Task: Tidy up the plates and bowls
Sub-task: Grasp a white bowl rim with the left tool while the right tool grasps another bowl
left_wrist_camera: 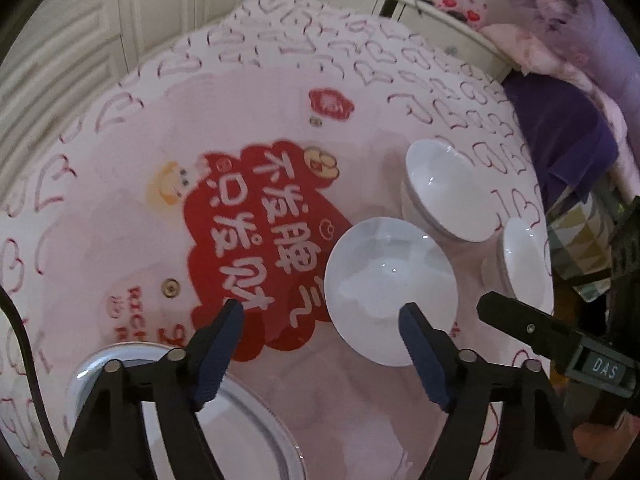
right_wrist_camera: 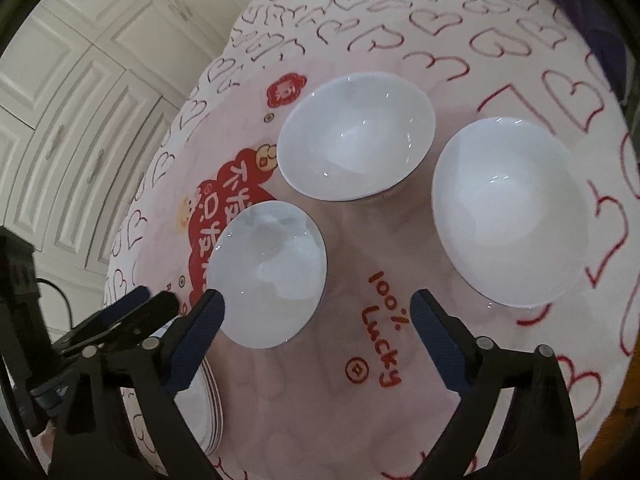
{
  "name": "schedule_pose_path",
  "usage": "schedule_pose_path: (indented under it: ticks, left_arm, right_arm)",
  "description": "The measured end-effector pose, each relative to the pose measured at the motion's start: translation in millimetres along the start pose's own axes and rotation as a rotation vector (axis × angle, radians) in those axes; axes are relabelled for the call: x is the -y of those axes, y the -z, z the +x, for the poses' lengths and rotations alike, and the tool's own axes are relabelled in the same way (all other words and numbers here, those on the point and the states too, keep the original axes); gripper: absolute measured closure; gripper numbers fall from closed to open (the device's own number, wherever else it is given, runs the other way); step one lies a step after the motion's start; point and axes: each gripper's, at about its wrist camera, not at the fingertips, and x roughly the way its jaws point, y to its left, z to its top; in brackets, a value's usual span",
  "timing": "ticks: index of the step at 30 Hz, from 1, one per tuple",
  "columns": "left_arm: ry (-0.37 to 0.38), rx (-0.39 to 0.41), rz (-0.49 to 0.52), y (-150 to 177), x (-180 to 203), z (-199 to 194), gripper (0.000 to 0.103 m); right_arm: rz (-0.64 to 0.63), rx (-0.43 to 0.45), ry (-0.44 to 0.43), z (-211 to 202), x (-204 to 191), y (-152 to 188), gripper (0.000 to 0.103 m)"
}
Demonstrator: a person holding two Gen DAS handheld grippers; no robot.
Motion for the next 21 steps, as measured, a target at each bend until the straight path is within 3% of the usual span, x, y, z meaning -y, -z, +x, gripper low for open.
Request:
schedule_pose_path:
  ticks: [6,8,12,14,16,21]
  left_arm:
    - [0.041,-0.069,-0.037,-12.8,-7.6,44.8,0.047]
    - [0.055,-0.087,-0.049,-19.6,-9.8,58.9,0.053]
    - [0.09,-0.125,-0.09,-28.2,-12.6,78.9,0.077]
    - [0.11,-0.152,-0.124,-33.2,-17.2,92.2,0.09]
    - [0.14,-0.172,-0.164,-36.2,-23.8,100.8,0.098]
    - [0.141,-0.148,-0.184,-39.6,-30.4,105.2,0.099]
  right_arm:
    - [0.01,-0.046,-0.001,23.1,5.7,-4.7,0.028]
    - [0.008,-0.058,-0.002,29.6,5.6,-6.7,0.04]
    - [-0.005,-0.09,-0.002,46.0,2.4,-11.7,0.058]
    - [-0.011,-0.104,-0.001,53.2,0.8,-13.6,0.077]
    - [-0.027,-0.108,0.0,56.8,-2.3,-13.6,0.089]
    - [-0.082,-0.1,0.021,56.2,-8.3,-10.9,0.092]
